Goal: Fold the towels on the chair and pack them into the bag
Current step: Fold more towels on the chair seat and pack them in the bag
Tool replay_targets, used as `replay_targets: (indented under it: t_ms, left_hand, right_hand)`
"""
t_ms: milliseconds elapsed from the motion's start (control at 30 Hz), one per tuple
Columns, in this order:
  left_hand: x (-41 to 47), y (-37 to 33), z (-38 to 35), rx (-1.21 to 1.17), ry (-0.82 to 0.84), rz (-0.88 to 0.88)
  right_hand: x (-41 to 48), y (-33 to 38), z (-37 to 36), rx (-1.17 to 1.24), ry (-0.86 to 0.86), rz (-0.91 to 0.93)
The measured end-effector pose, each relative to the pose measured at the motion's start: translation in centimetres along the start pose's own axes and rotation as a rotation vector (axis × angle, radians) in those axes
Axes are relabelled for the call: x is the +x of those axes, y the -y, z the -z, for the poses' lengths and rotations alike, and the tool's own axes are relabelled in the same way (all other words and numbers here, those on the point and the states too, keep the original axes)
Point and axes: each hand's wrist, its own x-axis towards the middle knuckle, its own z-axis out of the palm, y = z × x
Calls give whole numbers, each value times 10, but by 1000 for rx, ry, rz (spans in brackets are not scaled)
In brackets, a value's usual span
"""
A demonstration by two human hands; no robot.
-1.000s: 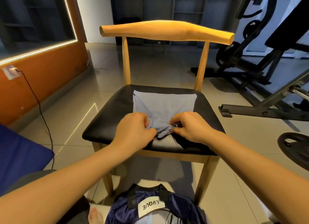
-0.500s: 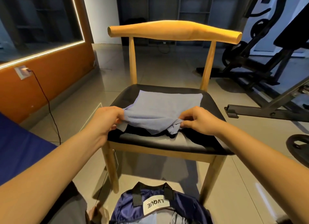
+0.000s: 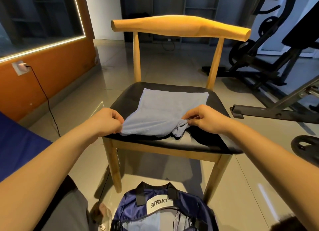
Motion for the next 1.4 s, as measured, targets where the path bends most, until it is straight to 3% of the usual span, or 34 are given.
replay_targets:
  t_ms: [100, 167, 267, 333, 400, 467, 533, 600, 700, 800, 867, 933, 1033, 1200, 1400]
  left_hand:
    - [0, 2, -6, 281, -217, -70]
    - [-10, -12, -20, 224, -402, -312]
    - [-27, -45, -55, 133, -296, -781]
    - [-28, -62, -83, 286, -267, -993]
    - [-18, -71, -105, 464, -349, -1089]
    - [-10, -76, -115, 583, -409, -1084]
    - [-3, -75, -120, 523, -446, -1037]
    - [1, -76, -117, 278, -419, -832]
    - [6, -86, -99, -230, -140, -415]
    - [7, -98, -78, -720, 30, -81]
    - [6, -100, -71, -840, 95, 32]
    - [5, -101, -68, -860, 123, 52]
    - [3, -102, -70, -861, 137, 51]
    - [-4, -105, -73, -852, 186, 47]
    - [9, -78, -54, -258, -17, -287]
  right_hand:
    - [-3, 5, -2, -21, -64, -14]
    - [-7, 10, -2, -21, -95, -19]
    - [-14, 11, -2, -51, -135, -58]
    - [-20, 9, -1, -91, -188, -115]
    - [-26, 5, 1, -129, -246, -188]
    - [-34, 4, 4, -89, -263, -268]
    - [-41, 6, 7, 60, -233, -340]
    - [-47, 10, 6, 226, -163, -392]
    - [-49, 19, -3, 361, -115, -410]
    - [-41, 29, -19, 457, -237, -386]
    - [-35, 35, -29, 521, -346, -364]
    - [-30, 42, -36, 538, -409, -309]
    - [-28, 50, -45, 373, -421, -198]
    - [-21, 52, -57, 198, -514, -208]
    - [-32, 48, -41, 227, -447, -224]
